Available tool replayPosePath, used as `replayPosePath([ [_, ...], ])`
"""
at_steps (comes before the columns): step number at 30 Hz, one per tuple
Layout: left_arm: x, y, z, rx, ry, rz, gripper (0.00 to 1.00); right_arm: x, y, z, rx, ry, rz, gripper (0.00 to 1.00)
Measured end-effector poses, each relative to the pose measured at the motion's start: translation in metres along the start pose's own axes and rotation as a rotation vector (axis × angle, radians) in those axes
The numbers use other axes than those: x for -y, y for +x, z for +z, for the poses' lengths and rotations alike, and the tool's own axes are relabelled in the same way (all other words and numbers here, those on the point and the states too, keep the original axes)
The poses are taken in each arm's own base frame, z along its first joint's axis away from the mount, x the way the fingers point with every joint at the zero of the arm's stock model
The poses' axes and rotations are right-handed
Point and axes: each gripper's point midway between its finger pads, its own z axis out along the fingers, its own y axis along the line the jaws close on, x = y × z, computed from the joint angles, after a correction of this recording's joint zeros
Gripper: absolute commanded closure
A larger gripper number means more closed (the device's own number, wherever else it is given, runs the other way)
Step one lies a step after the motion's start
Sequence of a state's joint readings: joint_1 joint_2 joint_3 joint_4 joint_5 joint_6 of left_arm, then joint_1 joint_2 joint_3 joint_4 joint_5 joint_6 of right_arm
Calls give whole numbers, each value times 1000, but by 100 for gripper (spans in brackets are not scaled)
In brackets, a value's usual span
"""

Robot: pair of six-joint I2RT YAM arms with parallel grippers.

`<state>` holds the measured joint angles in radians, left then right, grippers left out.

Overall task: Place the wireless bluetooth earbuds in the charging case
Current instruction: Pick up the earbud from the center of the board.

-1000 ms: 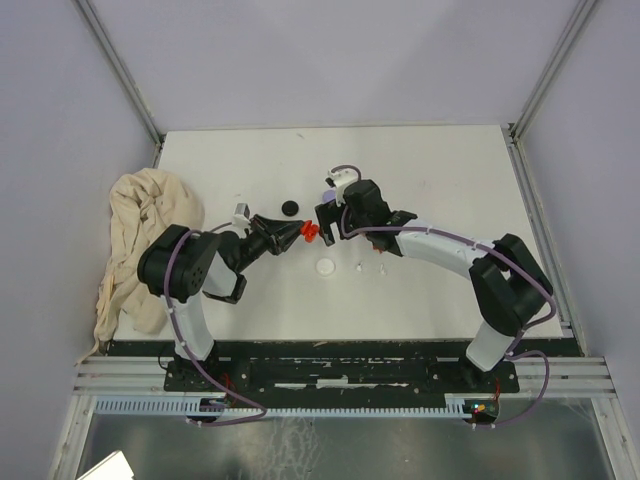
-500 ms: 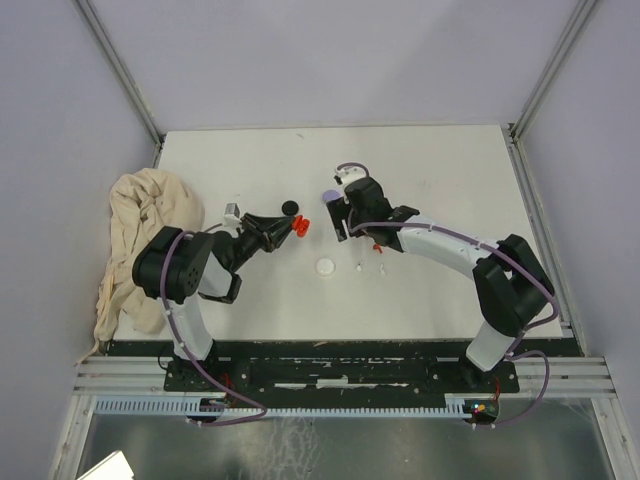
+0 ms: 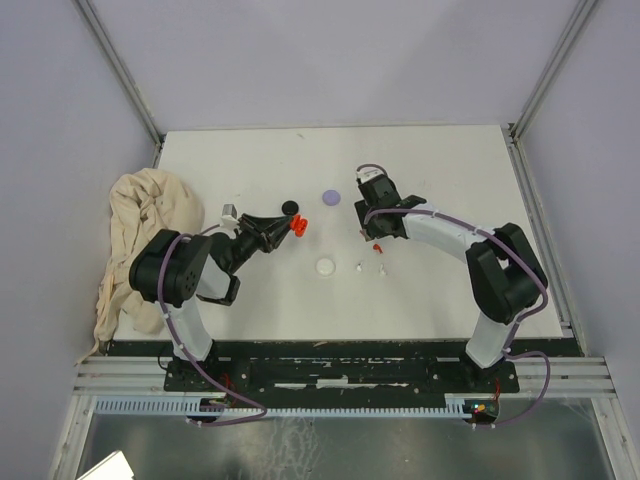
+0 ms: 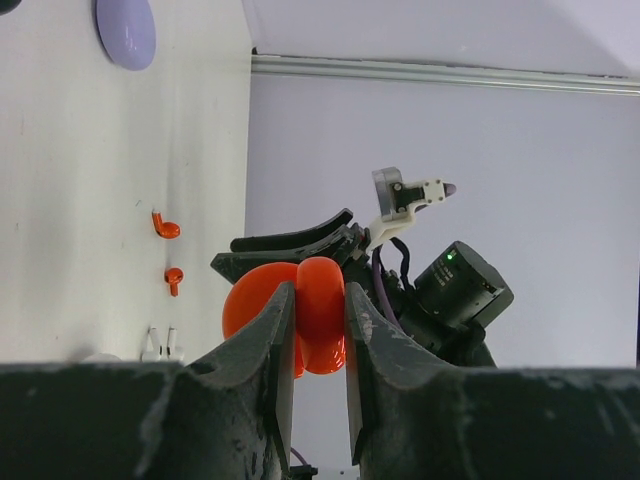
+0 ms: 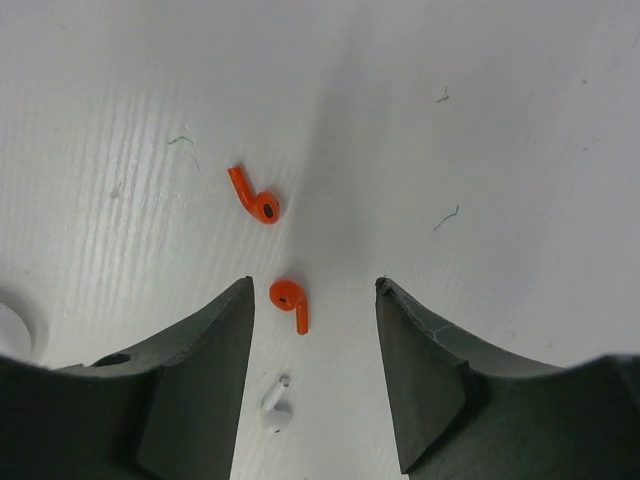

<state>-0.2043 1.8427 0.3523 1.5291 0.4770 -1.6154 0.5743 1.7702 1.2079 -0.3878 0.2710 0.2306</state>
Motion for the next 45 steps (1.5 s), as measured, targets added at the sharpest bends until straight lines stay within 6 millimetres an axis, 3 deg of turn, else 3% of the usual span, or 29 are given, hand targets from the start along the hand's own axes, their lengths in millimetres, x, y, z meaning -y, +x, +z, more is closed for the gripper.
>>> replayPosePath([
  [6, 0, 0, 0, -2, 0, 0, 97, 0, 19, 2, -74, -7, -38, 46],
  [20, 0, 1, 0, -4, -1, -1, 97, -11, 36, 16, -176, -50, -68, 50],
  [45, -2, -2, -1, 1, -6, -3, 97, -15, 43, 22, -219, -75, -68, 60],
])
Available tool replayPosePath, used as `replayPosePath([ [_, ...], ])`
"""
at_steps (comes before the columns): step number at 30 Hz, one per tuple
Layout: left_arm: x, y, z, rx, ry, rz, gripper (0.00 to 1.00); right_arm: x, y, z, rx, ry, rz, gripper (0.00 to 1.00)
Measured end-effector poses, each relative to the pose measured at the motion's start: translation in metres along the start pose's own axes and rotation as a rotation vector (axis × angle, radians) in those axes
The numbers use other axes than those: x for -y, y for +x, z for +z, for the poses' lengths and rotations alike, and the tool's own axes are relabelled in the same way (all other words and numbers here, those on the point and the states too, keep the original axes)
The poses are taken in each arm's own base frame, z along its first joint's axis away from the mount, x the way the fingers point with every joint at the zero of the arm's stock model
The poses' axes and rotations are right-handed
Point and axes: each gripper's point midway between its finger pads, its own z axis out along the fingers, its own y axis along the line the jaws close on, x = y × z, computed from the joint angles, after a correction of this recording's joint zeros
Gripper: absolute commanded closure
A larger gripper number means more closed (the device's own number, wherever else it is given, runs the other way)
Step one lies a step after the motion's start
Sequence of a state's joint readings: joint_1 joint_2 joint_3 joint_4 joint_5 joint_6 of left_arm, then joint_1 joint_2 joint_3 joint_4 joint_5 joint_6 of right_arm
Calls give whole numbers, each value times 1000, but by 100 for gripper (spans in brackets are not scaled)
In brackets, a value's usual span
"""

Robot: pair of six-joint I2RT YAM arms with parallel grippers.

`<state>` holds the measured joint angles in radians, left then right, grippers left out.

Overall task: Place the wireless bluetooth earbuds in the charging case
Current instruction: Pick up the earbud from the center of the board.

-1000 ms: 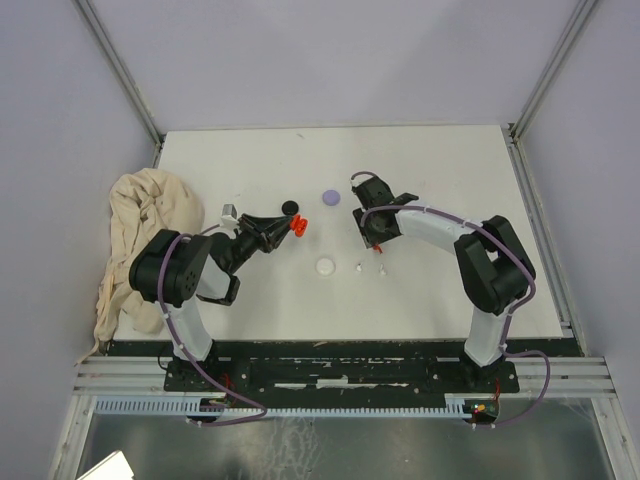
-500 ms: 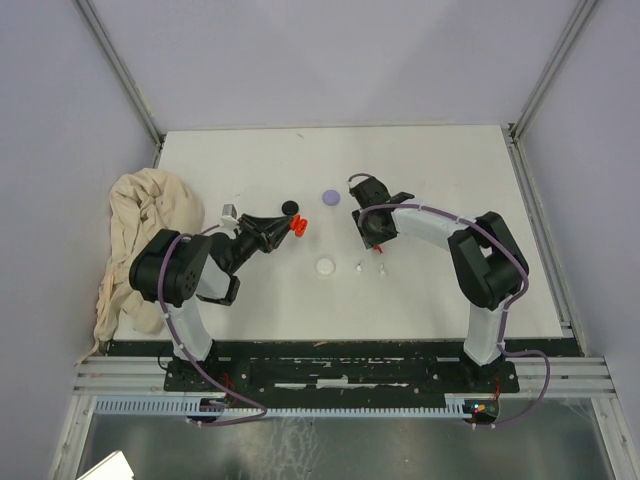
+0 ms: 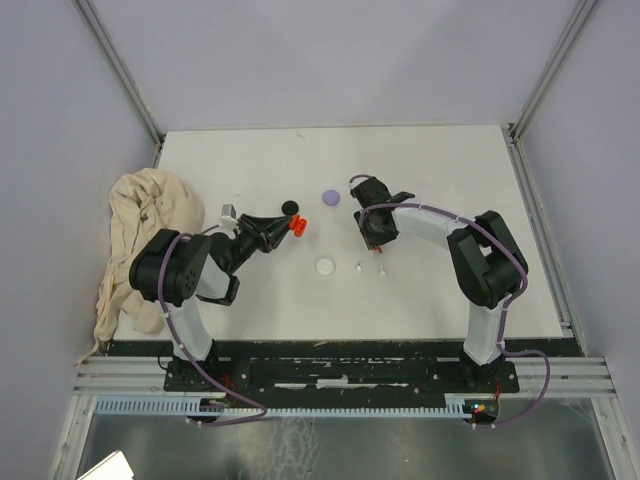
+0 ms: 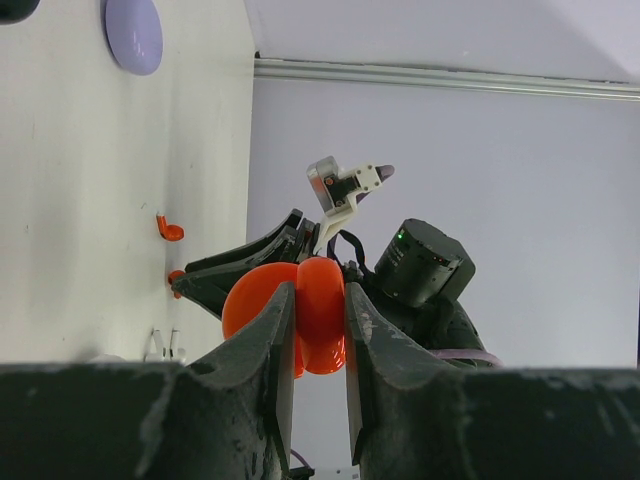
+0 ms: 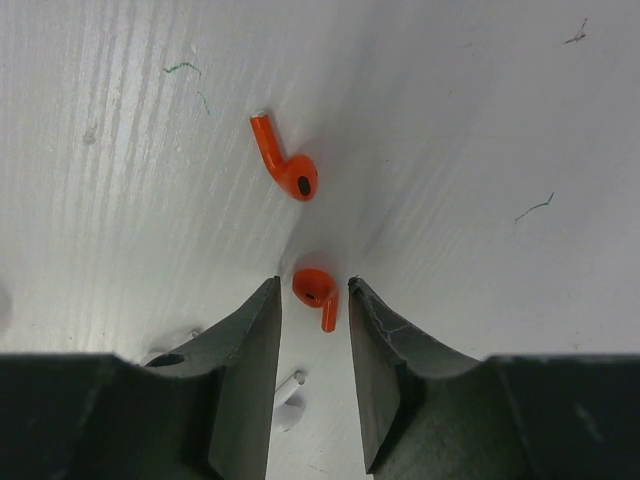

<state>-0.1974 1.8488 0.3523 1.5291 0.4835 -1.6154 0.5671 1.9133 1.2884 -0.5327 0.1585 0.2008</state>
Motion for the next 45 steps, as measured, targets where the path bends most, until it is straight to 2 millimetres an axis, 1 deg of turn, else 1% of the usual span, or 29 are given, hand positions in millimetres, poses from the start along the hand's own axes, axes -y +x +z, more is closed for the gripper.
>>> replayPosePath([
  [9, 0, -1, 0, 1, 0, 0, 97, 0, 2, 0, -8, -4, 0, 62],
  [18, 0, -1, -1, -4, -1, -1, 97, -1, 5, 5, -25, -16, 3, 65],
  [21, 0, 0, -1, -9, -1, 0, 97, -2, 5, 5, -25, -18, 3, 68],
  [26, 0, 0, -1, -9, -1, 0, 97, -2, 5, 5, -25, -20, 1, 78],
  [34, 0, 0, -1, -9, -1, 0, 97, -1, 4, 5, -23, -16, -4, 82],
  [37, 0, 0, -1, -10, -1, 0, 97, 0, 2, 4, -9, -16, -10, 85],
  [40, -1, 0, -1, -10, -2, -1, 97, 1, -1, -4, 32, -21, -13, 86],
  [42, -1, 1, -2, -10, -3, -1, 97, 2, -5, -16, 77, -31, -13, 88],
  [45, -1, 1, -2, -14, -3, -1, 97, -1, -21, -38, 192, -69, -7, 90],
])
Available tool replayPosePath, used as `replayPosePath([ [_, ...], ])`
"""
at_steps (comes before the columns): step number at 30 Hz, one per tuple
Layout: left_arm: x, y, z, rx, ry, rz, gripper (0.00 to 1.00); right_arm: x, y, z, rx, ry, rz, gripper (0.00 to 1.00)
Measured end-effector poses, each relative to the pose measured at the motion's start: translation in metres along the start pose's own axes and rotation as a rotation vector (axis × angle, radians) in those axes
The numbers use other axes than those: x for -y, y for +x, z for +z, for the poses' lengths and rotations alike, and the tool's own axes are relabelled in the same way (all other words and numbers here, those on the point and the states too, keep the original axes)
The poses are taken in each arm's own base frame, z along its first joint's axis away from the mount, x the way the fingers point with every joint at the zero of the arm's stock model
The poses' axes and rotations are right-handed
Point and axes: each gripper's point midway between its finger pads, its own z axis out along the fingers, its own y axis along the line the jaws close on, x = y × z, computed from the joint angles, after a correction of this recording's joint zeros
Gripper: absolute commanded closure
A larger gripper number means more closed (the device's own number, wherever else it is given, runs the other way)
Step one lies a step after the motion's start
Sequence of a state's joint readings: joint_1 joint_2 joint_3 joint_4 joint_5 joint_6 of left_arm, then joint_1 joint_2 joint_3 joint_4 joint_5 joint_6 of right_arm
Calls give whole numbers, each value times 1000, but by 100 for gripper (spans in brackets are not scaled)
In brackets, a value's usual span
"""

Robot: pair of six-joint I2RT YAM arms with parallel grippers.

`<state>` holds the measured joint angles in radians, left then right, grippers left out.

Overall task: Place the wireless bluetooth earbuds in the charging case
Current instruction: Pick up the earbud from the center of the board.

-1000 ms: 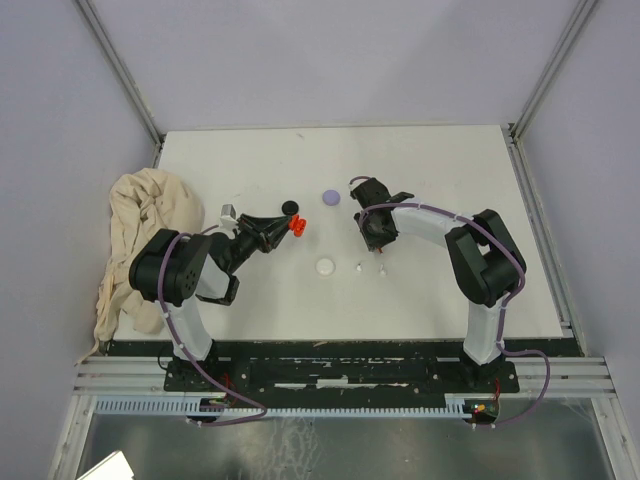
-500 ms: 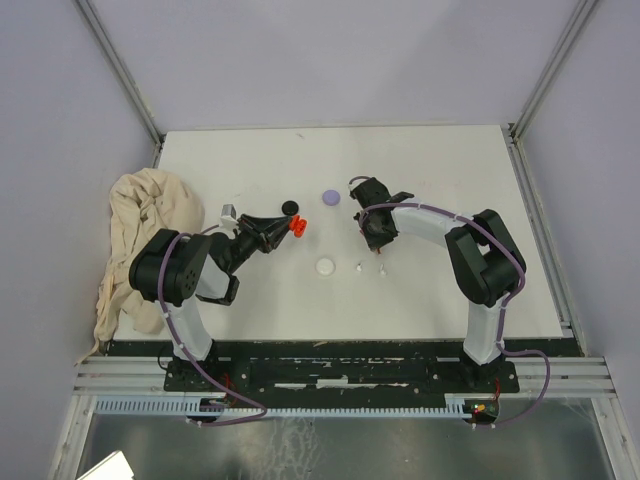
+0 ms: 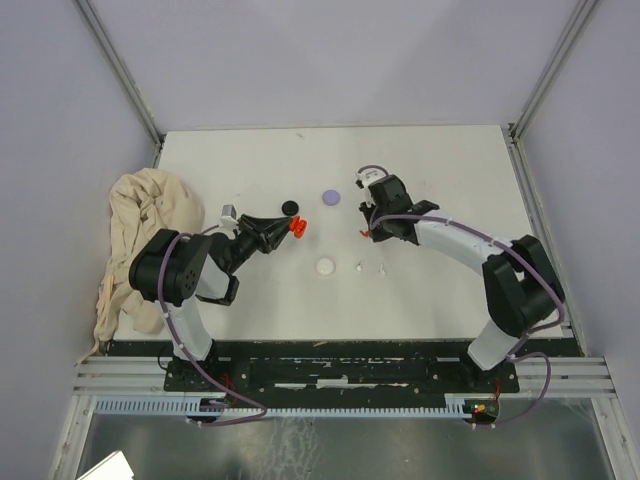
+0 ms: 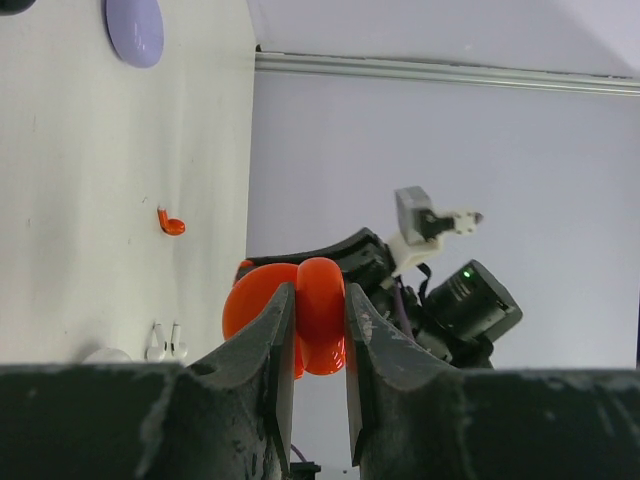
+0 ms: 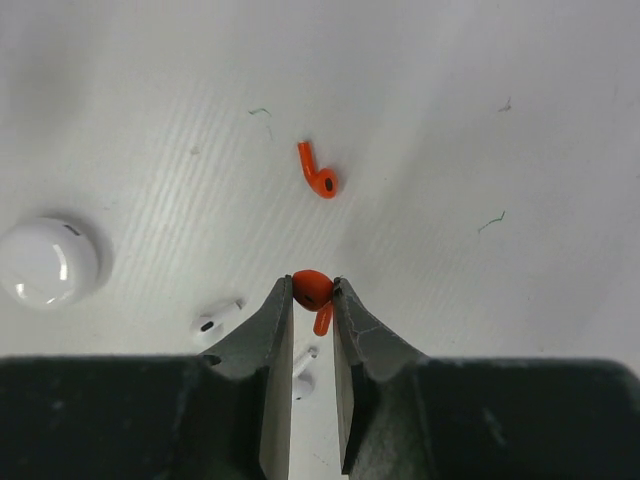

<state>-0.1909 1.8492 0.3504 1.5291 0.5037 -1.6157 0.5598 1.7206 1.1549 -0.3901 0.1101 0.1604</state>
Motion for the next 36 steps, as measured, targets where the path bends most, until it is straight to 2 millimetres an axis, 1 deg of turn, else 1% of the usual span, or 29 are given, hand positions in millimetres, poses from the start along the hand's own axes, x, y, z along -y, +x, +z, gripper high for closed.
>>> replayPosePath([
  [4, 0, 1, 0, -8, 0, -1, 97, -12, -30, -33, 202, -94, 3, 90],
  [7, 0, 4, -1, -26, -1, -11, 97, -23, -47, -56, 330, -171, -8, 91],
  [10, 1, 6, -1, -33, -1, -22, 97, -33, -61, -70, 410, -229, -28, 92],
  [12, 2, 7, -1, -40, 1, -25, 97, -37, -68, -74, 441, -253, -37, 92],
  [15, 2, 8, -1, -49, 1, -25, 97, -43, -73, -76, 462, -279, -51, 92],
  [20, 2, 9, -2, -53, 1, -25, 97, -47, -74, -78, 469, -294, -62, 92],
  [36, 5, 9, 0, -59, 8, -26, 97, -52, -76, -81, 481, -314, -77, 93],
])
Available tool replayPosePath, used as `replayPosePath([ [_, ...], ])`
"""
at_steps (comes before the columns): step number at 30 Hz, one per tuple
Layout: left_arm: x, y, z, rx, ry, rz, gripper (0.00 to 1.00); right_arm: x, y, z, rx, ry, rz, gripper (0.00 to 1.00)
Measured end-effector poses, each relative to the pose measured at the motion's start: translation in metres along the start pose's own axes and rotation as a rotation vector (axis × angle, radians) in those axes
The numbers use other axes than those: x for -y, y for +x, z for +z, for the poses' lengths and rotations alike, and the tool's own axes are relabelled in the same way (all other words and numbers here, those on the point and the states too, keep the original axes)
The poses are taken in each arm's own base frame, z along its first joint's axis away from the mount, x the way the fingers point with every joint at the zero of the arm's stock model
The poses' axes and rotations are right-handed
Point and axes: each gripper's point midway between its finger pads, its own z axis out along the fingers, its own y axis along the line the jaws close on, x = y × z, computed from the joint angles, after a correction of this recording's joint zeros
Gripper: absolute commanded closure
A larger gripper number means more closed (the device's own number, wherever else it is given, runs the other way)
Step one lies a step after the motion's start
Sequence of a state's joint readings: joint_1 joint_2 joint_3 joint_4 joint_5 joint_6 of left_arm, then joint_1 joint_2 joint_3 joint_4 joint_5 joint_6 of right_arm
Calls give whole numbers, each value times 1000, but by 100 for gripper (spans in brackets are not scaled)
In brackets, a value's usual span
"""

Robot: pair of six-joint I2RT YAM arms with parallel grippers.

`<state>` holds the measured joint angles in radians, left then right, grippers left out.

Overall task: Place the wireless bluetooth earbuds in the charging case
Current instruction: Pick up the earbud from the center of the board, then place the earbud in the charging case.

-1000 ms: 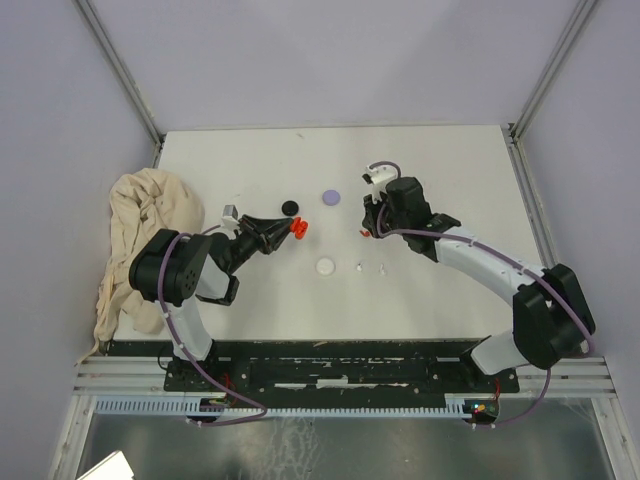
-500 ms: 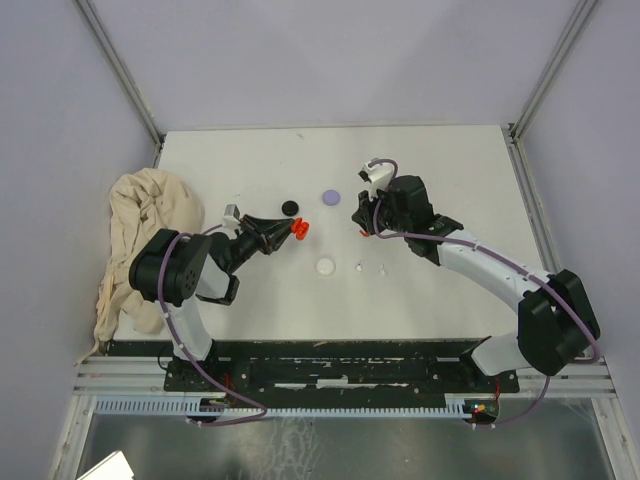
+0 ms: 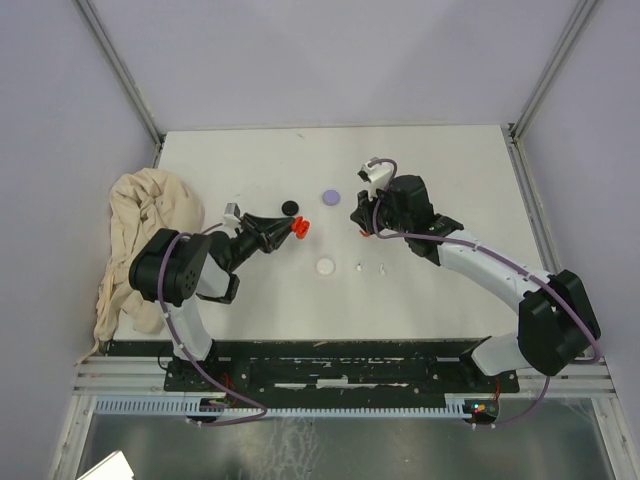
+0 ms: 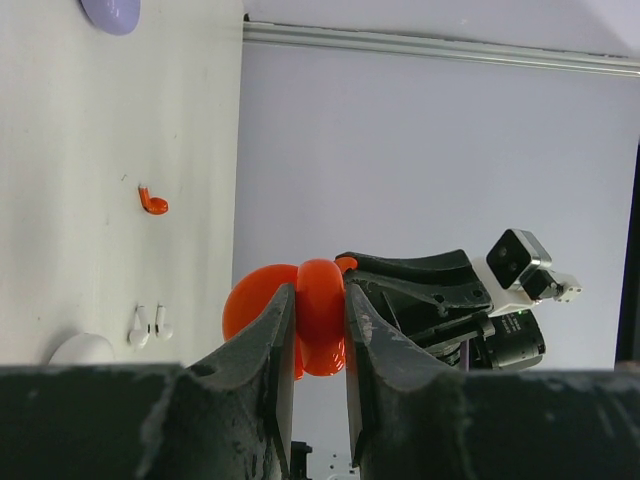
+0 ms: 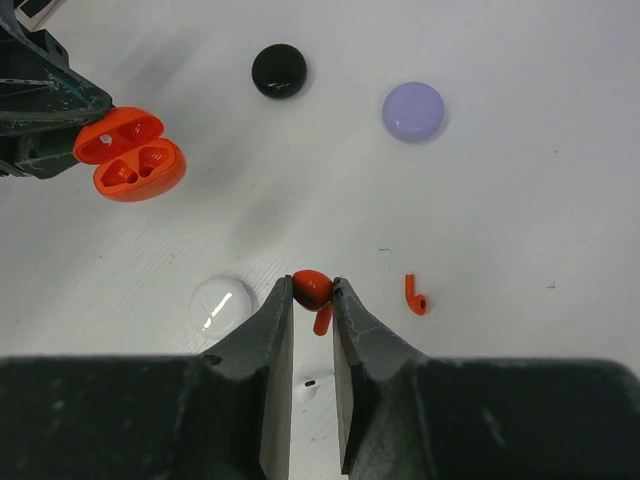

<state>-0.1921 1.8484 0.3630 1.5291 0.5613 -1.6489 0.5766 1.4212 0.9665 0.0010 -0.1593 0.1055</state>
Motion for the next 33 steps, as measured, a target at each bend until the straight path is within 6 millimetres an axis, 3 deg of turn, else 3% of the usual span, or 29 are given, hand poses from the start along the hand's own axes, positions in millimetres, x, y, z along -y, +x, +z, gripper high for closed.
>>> replayPosePath([
  [10, 11, 11, 9, -63, 32, 16, 97, -23, -26, 9, 133, -84, -39, 97],
  [17, 11, 15, 9, -82, 32, 17, 97, -42, -23, 21, 122, -115, -69, 97],
  [22, 11, 15, 9, -83, 32, 17, 97, -51, -33, 24, 139, -117, -91, 97],
  [33, 11, 15, 9, -83, 32, 17, 97, -51, -41, 32, 134, -25, -70, 98],
])
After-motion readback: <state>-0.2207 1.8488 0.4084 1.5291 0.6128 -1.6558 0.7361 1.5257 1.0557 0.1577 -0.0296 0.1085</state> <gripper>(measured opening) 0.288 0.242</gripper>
